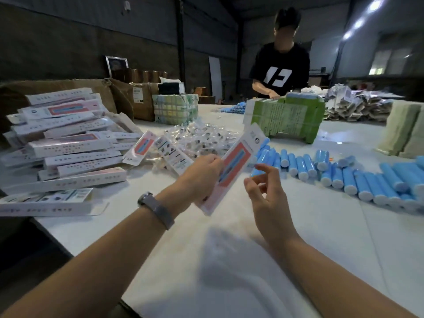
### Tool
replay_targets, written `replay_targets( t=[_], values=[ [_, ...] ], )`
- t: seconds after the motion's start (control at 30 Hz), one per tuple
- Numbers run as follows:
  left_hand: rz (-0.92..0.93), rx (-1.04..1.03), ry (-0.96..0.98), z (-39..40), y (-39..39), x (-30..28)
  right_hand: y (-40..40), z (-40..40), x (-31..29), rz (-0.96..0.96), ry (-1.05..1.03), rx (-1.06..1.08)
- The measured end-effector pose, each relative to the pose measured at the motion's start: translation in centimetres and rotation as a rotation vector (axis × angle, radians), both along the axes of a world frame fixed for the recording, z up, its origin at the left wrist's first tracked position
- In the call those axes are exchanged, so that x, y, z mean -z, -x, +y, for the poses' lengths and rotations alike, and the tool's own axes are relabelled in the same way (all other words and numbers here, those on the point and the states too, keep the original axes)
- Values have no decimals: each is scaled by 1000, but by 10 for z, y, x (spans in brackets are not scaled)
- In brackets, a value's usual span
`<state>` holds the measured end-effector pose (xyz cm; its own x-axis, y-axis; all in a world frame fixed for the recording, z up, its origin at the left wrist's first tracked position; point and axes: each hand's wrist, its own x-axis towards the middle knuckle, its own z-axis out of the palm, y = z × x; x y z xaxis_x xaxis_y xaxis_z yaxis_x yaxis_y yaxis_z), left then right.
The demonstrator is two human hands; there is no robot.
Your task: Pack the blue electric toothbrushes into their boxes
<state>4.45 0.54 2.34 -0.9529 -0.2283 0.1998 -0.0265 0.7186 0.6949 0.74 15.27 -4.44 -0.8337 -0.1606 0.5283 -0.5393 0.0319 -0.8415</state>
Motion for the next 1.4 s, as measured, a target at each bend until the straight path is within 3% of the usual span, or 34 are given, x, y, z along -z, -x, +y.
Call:
replay_targets(
  t=[0.17, 0.2, 0.33, 0.47, 0.63, 0.73, 0.83, 0.9, 0.97, 1.07, 1.2, 1.4],
  values=[
    [-9, 354, -1036, 30, 12, 37, 5, -1, 4, -103, 157, -57],
    [5, 399, -1138, 29, 13, 44, 5, -2, 4, -115, 153, -64],
    [136, 486, -1226, 23, 17, 57, 7, -3, 4, -85, 78, 5],
    [203, 462, -1128, 23, 18, 58, 8, -4, 4, -71, 50, 3],
    [310, 293, -842, 18, 22, 60, 22, -3, -1, -142, -67, 48],
    [355, 264, -830, 18, 22, 59, 43, -9, -12, -191, -104, 33],
    [398, 209, -837, 22, 21, 56, 67, -18, -20, -122, -189, 90],
    [472, 149, -795, 21, 21, 55, 84, -19, -14, -52, -385, 192],
    [550, 88, -740, 19, 22, 55, 94, -11, -2, 15, -747, 335],
    [599, 26, -593, 12, 23, 56, 98, 0, 8, -7, -1126, 350],
    [646, -7, -451, 12, 22, 57, 100, -6, 9, 4, -1243, 343],
    [648, 56, -438, 23, 17, 57, 101, -9, 7, -23, -1290, 353]
  ],
)
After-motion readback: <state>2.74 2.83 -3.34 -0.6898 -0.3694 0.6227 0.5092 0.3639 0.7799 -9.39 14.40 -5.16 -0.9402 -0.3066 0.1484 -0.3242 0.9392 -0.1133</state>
